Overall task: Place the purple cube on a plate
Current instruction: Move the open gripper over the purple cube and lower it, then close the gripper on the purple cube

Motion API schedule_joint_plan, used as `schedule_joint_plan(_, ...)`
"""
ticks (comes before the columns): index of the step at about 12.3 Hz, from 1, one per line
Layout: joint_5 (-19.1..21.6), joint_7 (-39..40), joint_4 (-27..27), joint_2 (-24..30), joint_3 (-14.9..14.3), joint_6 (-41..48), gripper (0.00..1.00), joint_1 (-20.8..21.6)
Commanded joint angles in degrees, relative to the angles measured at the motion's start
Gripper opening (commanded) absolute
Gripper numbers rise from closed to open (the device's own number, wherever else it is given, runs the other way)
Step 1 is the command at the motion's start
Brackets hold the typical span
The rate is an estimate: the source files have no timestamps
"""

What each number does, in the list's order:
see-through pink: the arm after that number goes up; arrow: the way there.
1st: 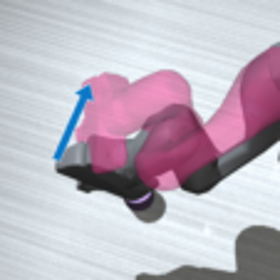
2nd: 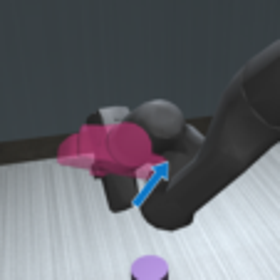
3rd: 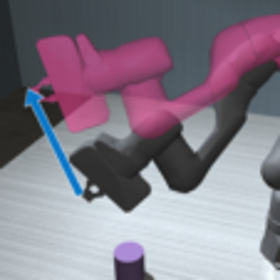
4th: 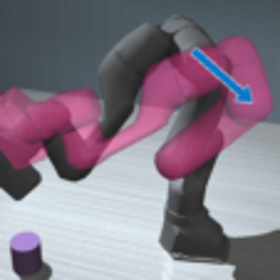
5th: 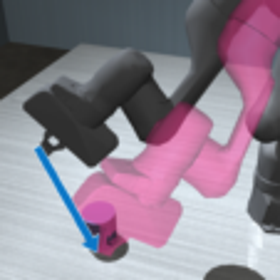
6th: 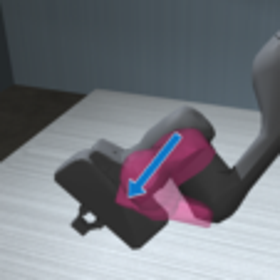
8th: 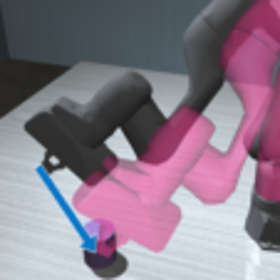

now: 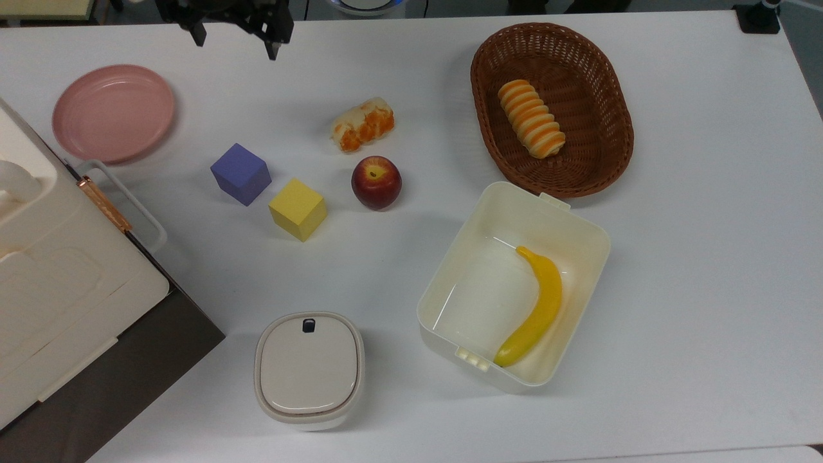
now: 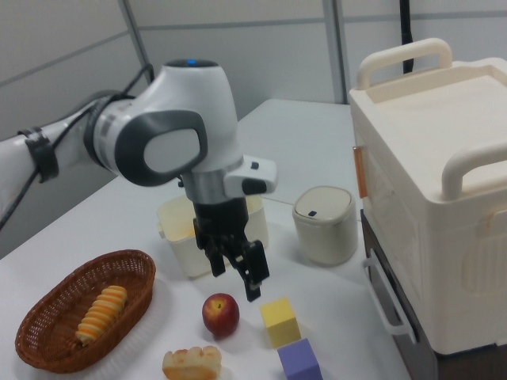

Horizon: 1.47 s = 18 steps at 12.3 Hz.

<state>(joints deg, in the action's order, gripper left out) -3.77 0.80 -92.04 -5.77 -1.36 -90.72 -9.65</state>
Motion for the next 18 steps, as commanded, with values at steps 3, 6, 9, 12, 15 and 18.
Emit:
schedule_joint_plan(3, -0.80, -3.33, -2.70, -4.15, -0.22, -6.20, 1.00, -0.36)
schedule_joint_plan(6, -0.80, -7.83, -2.97, -7.23, -0.22, -8.42, 1.00, -0.80)
schedule_joint_plan(9, -0.80, -9.76, -5.42, -8.29, -0.22, -8.68, 1.00, -3.87)
schedule_joint_plan(12, -0.80, -9.94, -5.52, -11.27, -0.22, -11.82, 1.00, -6.25)
schedule_joint_plan(15, -0.71, -9.94, -5.52, -14.78, -0.22, -15.08, 1.00, -7.31)
schedule_joint_plan(18, 0.42, -11.43, -5.34, -16.20, -0.14, -17.47, 1.00, -7.13)
